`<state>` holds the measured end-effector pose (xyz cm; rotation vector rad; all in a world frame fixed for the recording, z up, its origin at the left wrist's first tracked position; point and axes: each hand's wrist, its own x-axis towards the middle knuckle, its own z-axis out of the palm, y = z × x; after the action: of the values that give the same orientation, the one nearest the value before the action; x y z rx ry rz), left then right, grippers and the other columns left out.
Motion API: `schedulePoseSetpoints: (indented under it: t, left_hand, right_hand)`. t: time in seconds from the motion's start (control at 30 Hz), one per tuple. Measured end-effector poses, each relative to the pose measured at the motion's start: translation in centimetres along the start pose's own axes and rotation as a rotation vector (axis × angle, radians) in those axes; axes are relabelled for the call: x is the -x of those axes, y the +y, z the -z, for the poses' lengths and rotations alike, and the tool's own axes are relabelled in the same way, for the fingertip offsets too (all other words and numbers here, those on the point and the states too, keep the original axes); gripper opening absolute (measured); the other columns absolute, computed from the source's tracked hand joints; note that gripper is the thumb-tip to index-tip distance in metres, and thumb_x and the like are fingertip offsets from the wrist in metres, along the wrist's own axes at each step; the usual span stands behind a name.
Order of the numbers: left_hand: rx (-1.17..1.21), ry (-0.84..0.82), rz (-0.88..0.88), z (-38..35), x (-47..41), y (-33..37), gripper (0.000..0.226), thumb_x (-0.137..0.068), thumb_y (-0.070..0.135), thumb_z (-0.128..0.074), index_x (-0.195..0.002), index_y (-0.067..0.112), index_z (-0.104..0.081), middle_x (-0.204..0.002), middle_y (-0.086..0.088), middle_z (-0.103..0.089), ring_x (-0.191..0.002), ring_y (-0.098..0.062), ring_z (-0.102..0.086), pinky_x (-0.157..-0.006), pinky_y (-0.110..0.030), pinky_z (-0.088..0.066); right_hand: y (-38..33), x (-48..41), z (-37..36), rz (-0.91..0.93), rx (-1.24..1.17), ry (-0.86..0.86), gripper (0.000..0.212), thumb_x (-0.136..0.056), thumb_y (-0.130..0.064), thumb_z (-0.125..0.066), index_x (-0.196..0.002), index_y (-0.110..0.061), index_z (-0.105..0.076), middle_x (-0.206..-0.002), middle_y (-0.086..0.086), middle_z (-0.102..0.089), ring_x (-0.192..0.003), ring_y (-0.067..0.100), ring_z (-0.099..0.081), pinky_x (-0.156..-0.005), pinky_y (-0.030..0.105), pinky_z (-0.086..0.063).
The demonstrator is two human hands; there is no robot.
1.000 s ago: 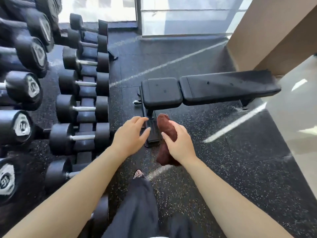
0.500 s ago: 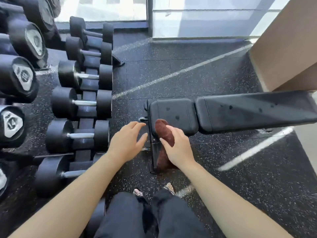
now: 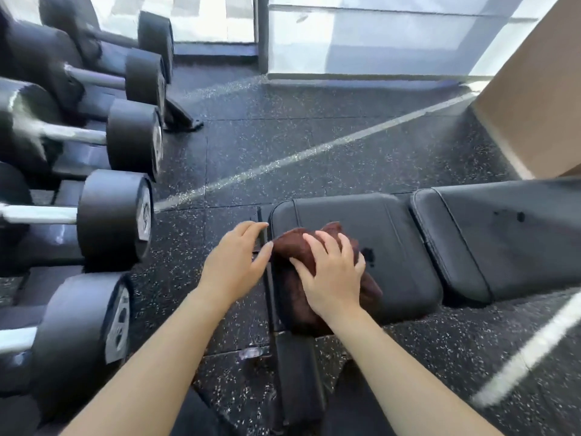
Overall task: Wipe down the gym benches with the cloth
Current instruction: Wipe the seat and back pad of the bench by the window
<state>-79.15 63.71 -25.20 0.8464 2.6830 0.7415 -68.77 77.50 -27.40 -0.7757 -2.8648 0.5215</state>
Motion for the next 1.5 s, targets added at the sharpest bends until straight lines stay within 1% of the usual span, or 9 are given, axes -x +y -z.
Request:
schedulePoseSetpoints:
  t: [0.3, 0.53, 0.7, 0.87, 0.97, 1.07, 1.13, 1.27, 1.5]
  left_hand:
    - [0.187, 0.176, -0.046, -3.5, -3.1, -4.4, 0.039, -0.093, 0.039, -0.044, -0.128, 0.023, -0.049, -0.130, 0.004, -0.051, -0.121, -0.014, -0.046, -0.098, -0.029, -0.035]
    - [0.180, 0.203, -0.007, -1.9, -3.5, -5.0, 0.038, -0.093, 0.032, -0.046, -0.130, 0.023, -0.047, -0.133, 0.005, -0.049, -0.123, -0.011, -0.043, -0.097, -0.025, -0.031]
    - [0.155, 0.183, -0.038, -2.2, -3.5, -4.5, 0.038, -0.093, 0.033, -0.047, -0.129, 0.021, -0.048, -0.132, 0.004, -0.050, -0.122, -0.013, -0.044, -0.100, -0.027, -0.032]
    - [0.151, 0.167, -0.070, -2.2, -3.2, -3.6, 0.038, -0.093, 0.036, -0.047, -0.129, 0.023, -0.048, -0.133, 0.006, -0.049, -0.123, -0.011, -0.044, -0.100, -0.027, -0.033]
    - [0.158, 0.174, -0.109, -1.8, -3.2, -3.0, 0.038, -0.093, 0.036, -0.046, -0.129, 0.024, -0.047, -0.133, 0.008, -0.049, -0.124, -0.010, -0.043, -0.100, -0.027, -0.032]
    - [0.168, 0.190, -0.120, -1.7, -3.2, -2.8, 0.038, -0.093, 0.035, -0.046, -0.129, 0.023, -0.047, -0.133, 0.008, -0.049, -0.123, -0.010, -0.043, -0.099, -0.026, -0.033]
    - [0.157, 0.179, -0.129, -2.0, -3.2, -2.6, 0.038, -0.093, 0.036, -0.046, -0.129, 0.023, -0.047, -0.133, 0.008, -0.049, -0.123, -0.010, -0.043, -0.098, -0.026, -0.033]
    - [0.169, 0.181, -0.137, -2.6, -3.0, -2.6, 0.038, -0.093, 0.037, -0.046, -0.129, 0.023, -0.048, -0.133, 0.007, -0.048, -0.124, -0.011, -0.043, -0.100, -0.028, -0.034]
    - [0.179, 0.175, -0.125, -3.0, -3.5, -2.8, 0.039, -0.092, 0.039, -0.045, -0.129, 0.023, -0.048, -0.133, 0.007, -0.048, -0.123, -0.011, -0.043, -0.102, -0.027, -0.033]
  right_hand:
    - [-0.2, -10.2, -0.9, 0.135, -0.008, -0.047, 0.042, -0.091, -0.058, -0.044, -0.130, -0.042, -0.048, -0.143, -0.014, -0.043, -0.136, 0.017, -0.029, -0.110, 0.056, -0.018]
    - [-0.6, -4.1, -0.3, -0.074, 0.068, -0.094, 0.073, -0.079, -0.078, -0.037, -0.144, -0.045, -0.027, -0.160, -0.006, -0.005, -0.145, 0.023, 0.007, -0.109, 0.064, -0.007]
    - [-1.0, -7.2, -0.9, -0.049, 0.062, -0.086, 0.057, -0.085, -0.064, -0.048, -0.138, -0.047, -0.038, -0.155, -0.008, -0.024, -0.142, 0.028, -0.014, -0.105, 0.062, -0.021]
    - [0.3, -4.0, -0.4, 0.144, -0.161, 0.043, 0.038, -0.080, -0.033, -0.062, -0.119, -0.036, -0.060, -0.123, -0.011, -0.059, -0.116, 0.023, -0.051, -0.089, 0.051, -0.046]
    - [1.5, -4.1, 1.9, 0.104, -0.244, 0.116, 0.040, -0.079, -0.025, -0.065, -0.117, -0.034, -0.062, -0.120, -0.009, -0.062, -0.111, 0.024, -0.055, -0.090, 0.050, -0.047]
    - [2.4, -5.3, 4.2, 0.035, -0.031, 0.261, 0.046, -0.082, -0.022, -0.065, -0.125, -0.035, -0.058, -0.132, -0.005, -0.054, -0.120, 0.027, -0.047, -0.093, 0.053, -0.043]
    - [1.7, -5.4, 3.8, -0.005, 0.092, 0.150, 0.049, -0.087, -0.026, -0.061, -0.133, -0.037, -0.049, -0.144, -0.004, -0.042, -0.130, 0.025, -0.036, -0.098, 0.053, -0.038]
    - [1.6, -3.5, 1.5, -0.016, -0.055, -0.080, 0.061, -0.089, -0.044, -0.056, -0.145, -0.039, -0.031, -0.157, -0.002, -0.019, -0.141, 0.021, -0.018, -0.109, 0.051, -0.031]
    - [4.0, -3.4, 1.7, 0.262, 0.033, -0.107, 0.078, -0.067, -0.082, -0.040, -0.140, -0.060, -0.019, -0.156, -0.022, -0.012, -0.145, 0.020, -0.012, -0.107, 0.057, -0.028]
